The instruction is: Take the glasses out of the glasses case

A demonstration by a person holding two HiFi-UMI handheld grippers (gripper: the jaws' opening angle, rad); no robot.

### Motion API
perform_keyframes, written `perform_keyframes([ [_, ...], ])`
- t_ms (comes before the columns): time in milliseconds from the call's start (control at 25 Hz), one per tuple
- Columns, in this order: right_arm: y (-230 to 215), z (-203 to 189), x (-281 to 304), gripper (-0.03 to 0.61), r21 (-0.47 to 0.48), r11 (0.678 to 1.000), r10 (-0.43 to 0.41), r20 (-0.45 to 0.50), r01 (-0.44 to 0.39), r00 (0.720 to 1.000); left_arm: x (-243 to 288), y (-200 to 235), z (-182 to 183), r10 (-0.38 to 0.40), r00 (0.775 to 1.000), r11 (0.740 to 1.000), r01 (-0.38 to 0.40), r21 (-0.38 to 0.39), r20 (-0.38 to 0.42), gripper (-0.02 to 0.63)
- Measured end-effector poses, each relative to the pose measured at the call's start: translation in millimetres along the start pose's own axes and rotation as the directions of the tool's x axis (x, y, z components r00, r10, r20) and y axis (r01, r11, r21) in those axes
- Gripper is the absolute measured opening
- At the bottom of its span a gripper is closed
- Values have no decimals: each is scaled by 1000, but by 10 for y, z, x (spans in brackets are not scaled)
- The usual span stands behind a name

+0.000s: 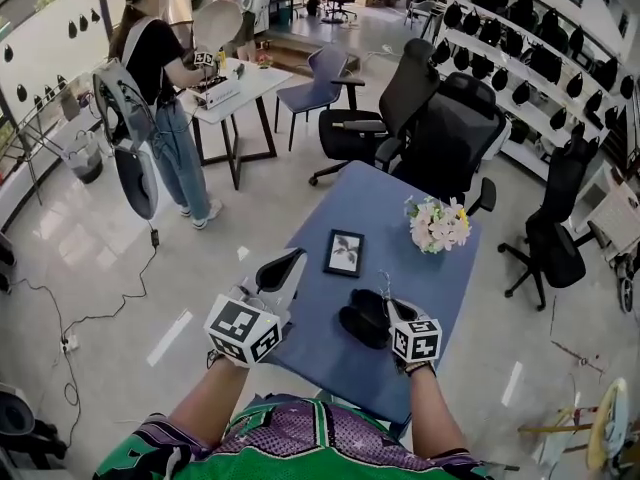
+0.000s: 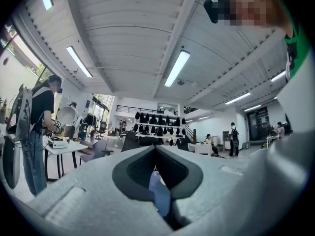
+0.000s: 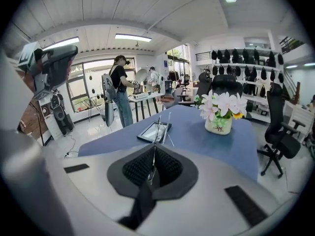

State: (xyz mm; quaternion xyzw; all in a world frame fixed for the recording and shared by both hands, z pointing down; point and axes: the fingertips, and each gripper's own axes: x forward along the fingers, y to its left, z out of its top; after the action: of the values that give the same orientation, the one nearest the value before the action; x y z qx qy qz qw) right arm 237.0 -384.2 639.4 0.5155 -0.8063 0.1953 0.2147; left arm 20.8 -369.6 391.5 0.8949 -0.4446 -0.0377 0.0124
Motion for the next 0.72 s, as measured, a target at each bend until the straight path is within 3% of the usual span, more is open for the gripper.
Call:
perform_keyframes([
  [360, 140, 503, -386, 6, 31, 998, -57, 120, 53, 991, -75, 33, 89, -59, 998, 998, 59, -4, 10, 17],
  [720, 354, 891, -814, 6, 59, 994, -107, 240, 95, 965, -197, 31, 134, -108, 994, 994, 108, -17, 16, 17],
])
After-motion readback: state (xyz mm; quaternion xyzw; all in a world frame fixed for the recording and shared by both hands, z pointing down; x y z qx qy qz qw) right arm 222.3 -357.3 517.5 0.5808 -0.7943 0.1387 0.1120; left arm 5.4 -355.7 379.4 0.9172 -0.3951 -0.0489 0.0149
